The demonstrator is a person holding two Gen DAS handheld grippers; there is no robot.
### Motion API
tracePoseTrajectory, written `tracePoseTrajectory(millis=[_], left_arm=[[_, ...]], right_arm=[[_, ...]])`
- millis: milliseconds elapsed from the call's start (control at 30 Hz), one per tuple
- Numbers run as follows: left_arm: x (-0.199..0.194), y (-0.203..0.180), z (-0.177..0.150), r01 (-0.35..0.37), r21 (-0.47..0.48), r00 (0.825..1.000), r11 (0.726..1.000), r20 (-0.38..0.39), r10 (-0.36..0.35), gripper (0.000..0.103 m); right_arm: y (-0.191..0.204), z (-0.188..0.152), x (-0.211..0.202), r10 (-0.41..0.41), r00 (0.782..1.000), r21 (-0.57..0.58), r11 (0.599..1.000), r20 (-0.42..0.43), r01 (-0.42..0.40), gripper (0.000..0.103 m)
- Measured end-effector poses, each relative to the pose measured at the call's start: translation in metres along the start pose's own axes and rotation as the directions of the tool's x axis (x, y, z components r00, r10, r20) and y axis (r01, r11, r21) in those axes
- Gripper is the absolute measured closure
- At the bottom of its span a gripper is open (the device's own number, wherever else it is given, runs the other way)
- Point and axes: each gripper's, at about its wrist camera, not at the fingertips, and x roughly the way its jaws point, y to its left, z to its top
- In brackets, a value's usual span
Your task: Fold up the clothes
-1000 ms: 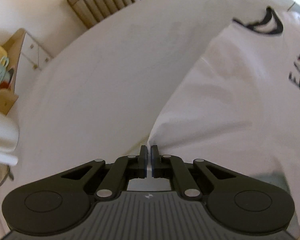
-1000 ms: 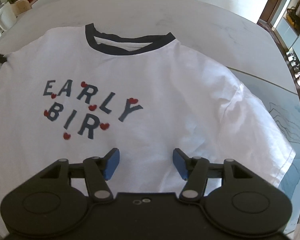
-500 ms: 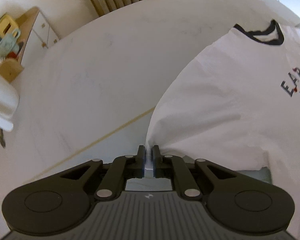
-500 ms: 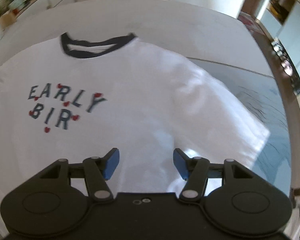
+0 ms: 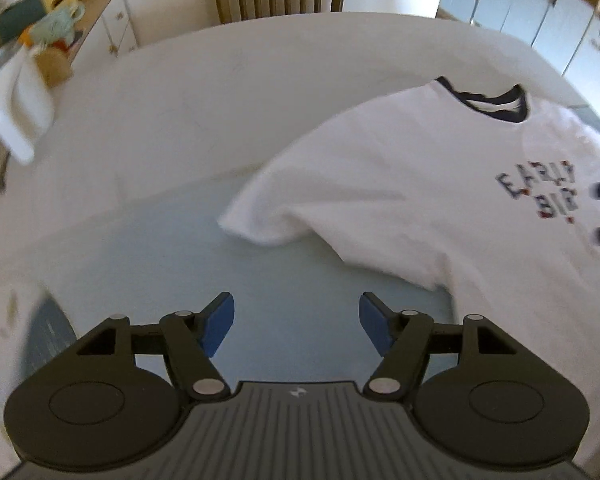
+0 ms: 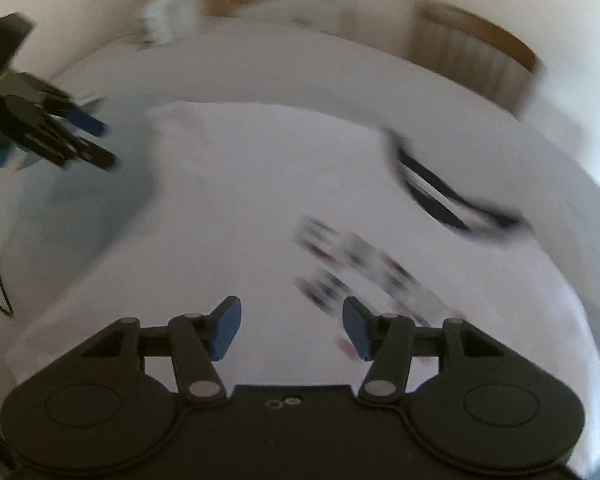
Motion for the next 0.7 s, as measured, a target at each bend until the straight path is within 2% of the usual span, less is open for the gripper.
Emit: tracePoseTrajectory(millis=[133, 267, 367, 633, 700], left_arm=[[-0.013, -0.007, -0.033, 0.042, -0.033, 0.999, 0.999, 0.001, -0.042, 0.035], [-0.023, -0.011, -0.057, 0.091, -0.07, 0.996, 0.993, 0.01, -0.091, 0.035], [-0.029, -0.013, -0.067, 0.125, -0.102, 0.992, 0.987, 0.045, -0.121, 0.035], [-0.034, -0.026, -0.074, 0.19, -0.136, 0.979, 0.972, 0.099, -0.177, 0.035], [-0.033, -0.026, -0.074, 0.195, -0.143, 0.978, 0.97, 0.105, -0.181, 0.035]], right_arm=[[0.05, 0.041, 0.028, 0.053, 0.999, -0.119, 0.991, 0.003, -0.053, 0.0], [0.079, 0.073, 0.057, 0.071, 0.997, -0.149, 0.986, -0.006, -0.071, 0.0], [0.094, 0.093, 0.08, 0.063, 0.998, -0.154, 0.986, -0.029, -0.067, 0.0], [0.107, 0.101, 0.114, 0.001, 0.997, -0.167, 0.986, -0.078, -0.014, 0.0], [0.101, 0.103, 0.115, 0.019, 0.997, -0.124, 0.992, -0.076, -0.028, 0.0]])
